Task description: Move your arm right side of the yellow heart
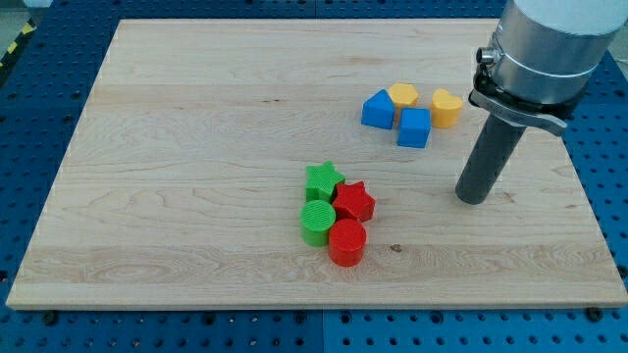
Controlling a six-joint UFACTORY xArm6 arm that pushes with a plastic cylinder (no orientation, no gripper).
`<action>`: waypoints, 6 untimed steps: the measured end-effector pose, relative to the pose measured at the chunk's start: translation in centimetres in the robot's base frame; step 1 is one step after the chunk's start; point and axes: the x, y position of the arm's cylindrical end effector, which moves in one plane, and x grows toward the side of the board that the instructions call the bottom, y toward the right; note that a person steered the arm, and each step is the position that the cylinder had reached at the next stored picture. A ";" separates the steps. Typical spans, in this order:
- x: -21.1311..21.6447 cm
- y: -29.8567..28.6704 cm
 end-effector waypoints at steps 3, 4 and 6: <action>-0.1 0.5; -1.8 1.8; -10.2 3.5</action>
